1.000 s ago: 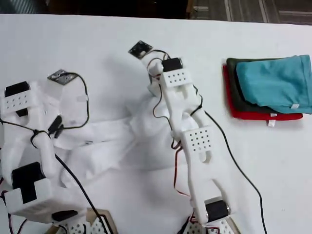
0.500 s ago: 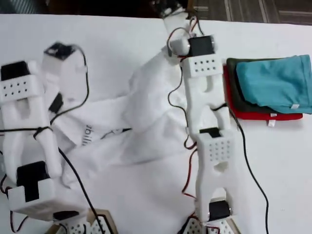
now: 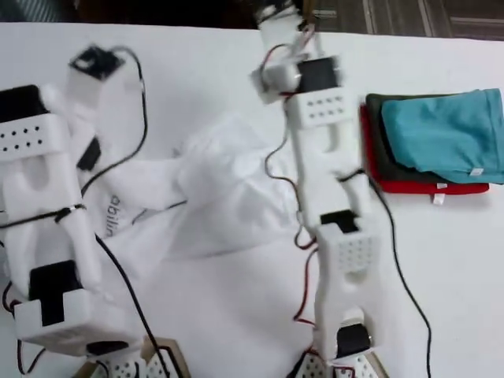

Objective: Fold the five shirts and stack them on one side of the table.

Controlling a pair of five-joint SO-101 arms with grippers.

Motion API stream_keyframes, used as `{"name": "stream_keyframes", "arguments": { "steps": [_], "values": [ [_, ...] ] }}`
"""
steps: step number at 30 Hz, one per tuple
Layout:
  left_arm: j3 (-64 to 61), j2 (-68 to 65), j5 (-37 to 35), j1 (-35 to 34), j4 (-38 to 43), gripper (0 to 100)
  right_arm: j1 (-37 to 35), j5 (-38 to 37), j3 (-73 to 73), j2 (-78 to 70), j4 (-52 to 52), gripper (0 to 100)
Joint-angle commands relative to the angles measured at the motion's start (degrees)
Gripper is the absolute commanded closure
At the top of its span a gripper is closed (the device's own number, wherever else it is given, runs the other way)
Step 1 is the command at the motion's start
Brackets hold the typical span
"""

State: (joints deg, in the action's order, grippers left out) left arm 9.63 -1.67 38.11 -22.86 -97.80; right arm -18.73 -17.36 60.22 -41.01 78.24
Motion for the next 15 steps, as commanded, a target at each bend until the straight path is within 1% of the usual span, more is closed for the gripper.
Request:
{"name": "stream_keyframes", "arguments": {
  "steps": [1,3,6,8,12,15],
  "values": [
    [-10.8,0.9,0.2,-2.5,5.6,97,-4.4,3.3,-0.1,-7.8,-7.3,76.2],
    [-15.8,1.0,0.2,-3.7,7.8,97,-6.7,3.3,-0.1,-13.1,-11.7,72.1],
    [-20.8,1.2,0.4,-5.6,9.5,97,-8.6,3.2,0.0,-19.3,-20.3,74.7],
    [-22.1,1.3,2.4,-6.8,9.3,97,-8.7,3.2,0.5,-22.1,-24.7,76.7],
    [-21.6,1.4,4.6,-9.4,9.1,97,-7.7,2.7,2.9,-26.1,-25.1,76.5],
    [-20.2,2.3,4.7,-10.8,8.9,97,-6.5,-2.0,4.7,-27.7,-21.9,75.1]
  ]
}}
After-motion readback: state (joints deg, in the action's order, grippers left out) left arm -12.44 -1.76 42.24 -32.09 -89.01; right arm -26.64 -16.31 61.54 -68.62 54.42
